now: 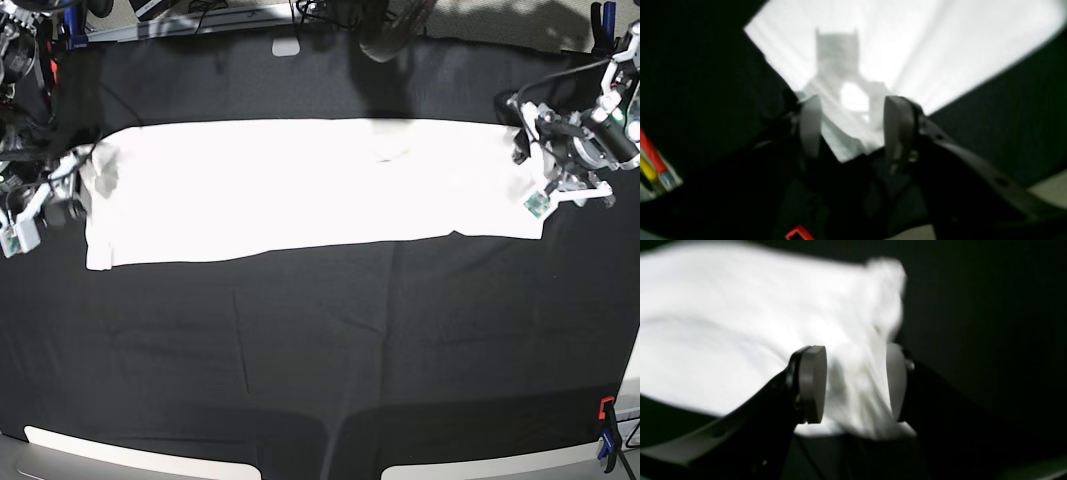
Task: Layout the t-shirt on the table in an organized manner, then fold the t-shirt properly
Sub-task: 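Release the hem and raise both grippers away from the shirt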
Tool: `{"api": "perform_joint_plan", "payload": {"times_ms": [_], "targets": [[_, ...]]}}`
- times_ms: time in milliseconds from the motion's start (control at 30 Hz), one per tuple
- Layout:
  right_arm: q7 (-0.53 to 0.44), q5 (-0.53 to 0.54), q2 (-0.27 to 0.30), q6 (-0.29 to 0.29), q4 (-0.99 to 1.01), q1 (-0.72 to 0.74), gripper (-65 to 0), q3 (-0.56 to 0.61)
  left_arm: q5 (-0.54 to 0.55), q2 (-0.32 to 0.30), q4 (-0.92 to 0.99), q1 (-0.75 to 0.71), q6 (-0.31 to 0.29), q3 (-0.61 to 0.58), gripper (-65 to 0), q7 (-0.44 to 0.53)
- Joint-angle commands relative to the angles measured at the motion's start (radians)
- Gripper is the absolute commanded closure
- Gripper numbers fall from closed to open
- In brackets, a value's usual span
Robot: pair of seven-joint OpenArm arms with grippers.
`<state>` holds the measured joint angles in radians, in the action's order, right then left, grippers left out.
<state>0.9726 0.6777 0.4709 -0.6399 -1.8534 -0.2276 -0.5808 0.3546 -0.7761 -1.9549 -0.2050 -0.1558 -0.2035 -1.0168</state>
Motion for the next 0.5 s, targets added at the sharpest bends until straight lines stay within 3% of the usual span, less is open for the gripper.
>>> {"api": "perform_joint_plan", "payload": {"times_ms": [0, 67, 133, 300, 467], "targets": [[-0.092, 0.071, 0.015, -0.007, -0.018, 0.011, -28.1, -0.008, -0.022, -0.013, -0.015, 0.011, 0.037, 0.008, -29.5, 0.024], [-0.243, 0.114, -0.004, -0.017, -0.016, 0.013, -28.0, 0.002, -0.063, 0.01, -0.015, 0.015, 0.093, 0.008, -29.5, 0.055], [-0.294, 0.052, -0.04, -0.017, 0.007, 0.039, -28.0, 0.022, -0.066, 0.042, -0.015, 0.025, 0.123, 0.008, -29.5, 0.111], [-0.294, -0.08, -0.124, -0.019, 0.209, 0.114, -28.0, 0.039, -0.098, 0.126, 0.015, 0.039, 0.122, 0.008, -29.5, 0.177], [-0.257, -0.098, -0.122, -0.046, 0.256, 0.122, -28.0, 0.037, -0.068, 0.13, 0.22, 0.089, 0.13, 0.077, -29.5, 0.173]]}}
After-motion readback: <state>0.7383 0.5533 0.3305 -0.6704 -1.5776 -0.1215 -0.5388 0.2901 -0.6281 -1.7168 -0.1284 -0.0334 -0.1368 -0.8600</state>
